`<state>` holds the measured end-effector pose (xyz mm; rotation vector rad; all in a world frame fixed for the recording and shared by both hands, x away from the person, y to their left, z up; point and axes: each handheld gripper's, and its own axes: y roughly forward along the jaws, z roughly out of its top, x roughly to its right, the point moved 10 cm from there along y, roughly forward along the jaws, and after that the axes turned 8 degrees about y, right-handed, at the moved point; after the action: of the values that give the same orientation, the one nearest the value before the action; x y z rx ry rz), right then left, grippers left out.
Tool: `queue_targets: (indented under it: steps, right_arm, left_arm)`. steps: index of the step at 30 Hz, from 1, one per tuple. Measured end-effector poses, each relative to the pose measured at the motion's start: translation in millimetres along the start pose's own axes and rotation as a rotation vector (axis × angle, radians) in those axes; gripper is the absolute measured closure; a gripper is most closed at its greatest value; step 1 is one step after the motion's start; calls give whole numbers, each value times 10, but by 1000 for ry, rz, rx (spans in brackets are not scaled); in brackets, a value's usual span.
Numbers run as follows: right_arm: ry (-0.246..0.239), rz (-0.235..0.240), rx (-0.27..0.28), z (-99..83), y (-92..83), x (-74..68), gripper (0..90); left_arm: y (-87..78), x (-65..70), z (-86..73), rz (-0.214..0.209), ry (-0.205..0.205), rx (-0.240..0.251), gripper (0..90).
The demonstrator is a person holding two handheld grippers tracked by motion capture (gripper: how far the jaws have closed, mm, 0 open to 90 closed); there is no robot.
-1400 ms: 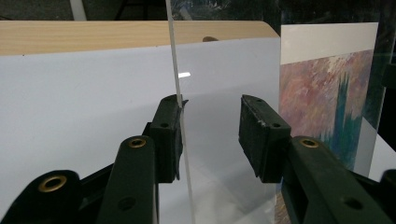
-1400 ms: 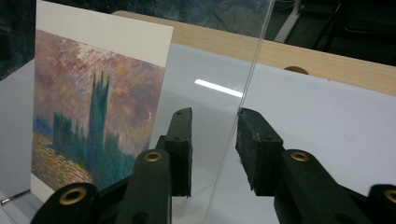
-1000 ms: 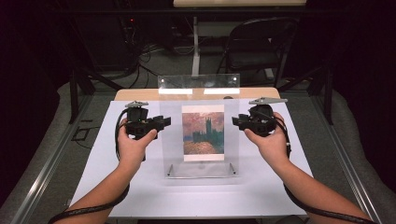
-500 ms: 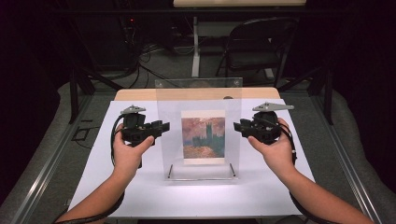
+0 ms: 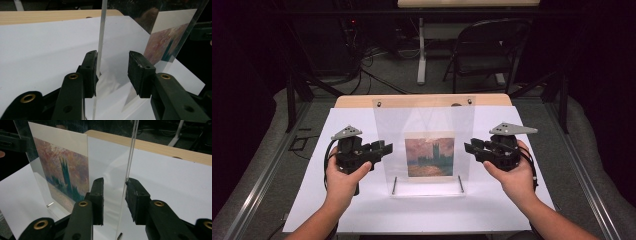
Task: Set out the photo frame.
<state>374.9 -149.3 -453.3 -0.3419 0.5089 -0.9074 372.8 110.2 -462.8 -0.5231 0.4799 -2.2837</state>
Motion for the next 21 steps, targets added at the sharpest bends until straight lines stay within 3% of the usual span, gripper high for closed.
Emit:
queue_targets:
  steps: [10, 14, 21]
  right_arm:
    - [-11, 31, 8, -159, -35, -63, 650]
    - [-12, 37, -12, -274, 23, -41, 621]
    - [-3, 38, 32, -461, -25, 41, 549]
  left_arm:
    - [-4, 89, -209, -37, 12, -15, 547]
    - [9, 57, -306, -13, 24, -20, 530]
    - [-24, -51, -564, 6, -11, -8, 490]
